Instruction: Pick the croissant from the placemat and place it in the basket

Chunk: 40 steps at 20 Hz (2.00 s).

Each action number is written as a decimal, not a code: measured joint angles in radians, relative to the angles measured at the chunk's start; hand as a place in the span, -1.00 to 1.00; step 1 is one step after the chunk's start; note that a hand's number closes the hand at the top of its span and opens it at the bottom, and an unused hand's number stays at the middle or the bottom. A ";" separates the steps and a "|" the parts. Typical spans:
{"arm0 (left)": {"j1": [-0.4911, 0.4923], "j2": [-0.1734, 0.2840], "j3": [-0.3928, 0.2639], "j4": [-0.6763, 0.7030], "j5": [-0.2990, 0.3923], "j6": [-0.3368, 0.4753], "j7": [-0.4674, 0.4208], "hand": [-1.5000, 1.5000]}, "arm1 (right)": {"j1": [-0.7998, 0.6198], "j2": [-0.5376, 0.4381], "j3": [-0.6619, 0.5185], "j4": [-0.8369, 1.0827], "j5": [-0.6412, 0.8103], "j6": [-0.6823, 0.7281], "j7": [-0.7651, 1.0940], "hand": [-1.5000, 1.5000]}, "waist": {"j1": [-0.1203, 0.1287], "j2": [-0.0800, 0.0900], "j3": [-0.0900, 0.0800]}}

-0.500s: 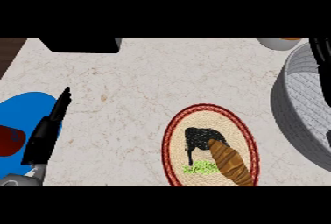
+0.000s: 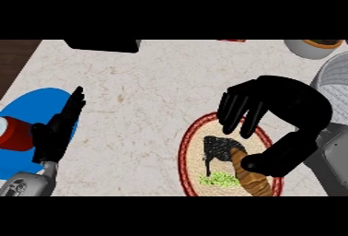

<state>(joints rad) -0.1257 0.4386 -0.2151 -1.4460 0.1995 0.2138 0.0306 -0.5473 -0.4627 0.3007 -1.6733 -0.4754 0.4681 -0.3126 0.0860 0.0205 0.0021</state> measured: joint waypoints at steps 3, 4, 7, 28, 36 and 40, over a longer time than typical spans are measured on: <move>-0.019 0.000 0.036 0.015 0.048 -0.009 0.056 0.00 | 0.054 0.022 0.112 -0.085 0.113 0.087 -0.118 -1.00 | -0.040 -0.010 0.001; -0.030 0.004 0.050 0.020 0.061 -0.013 0.075 0.00 | 0.090 0.031 0.146 -0.110 0.158 0.097 -0.157 -1.00 | -0.052 -0.013 0.001; -0.042 0.034 0.103 0.051 0.102 -0.052 0.095 0.00 | 0.216 0.019 0.217 -0.231 0.275 0.080 -0.206 -1.00 | -0.081 -0.019 0.000; -0.084 0.017 0.135 0.097 0.092 -0.087 0.128 0.00 | -0.162 -0.411 -0.067 -0.364 0.284 0.324 0.396 -1.00 | -0.079 -0.022 -0.005; -0.101 0.002 0.150 0.097 0.081 -0.098 0.146 0.00 | -0.205 -0.478 -0.144 -0.176 0.226 0.543 0.284 -1.00 | -0.079 -0.018 -0.002; -0.093 -0.001 0.157 0.094 0.071 -0.106 0.137 0.00 | -0.175 -0.457 -0.182 -0.100 0.247 0.546 0.235 -1.00 | -0.074 -0.017 -0.001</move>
<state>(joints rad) -0.2185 0.4376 -0.0580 -1.3515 0.2703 0.1081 0.1681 -0.7219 -0.9200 0.1186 -1.7730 -0.2287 1.0137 -0.0777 0.0117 0.0037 0.0006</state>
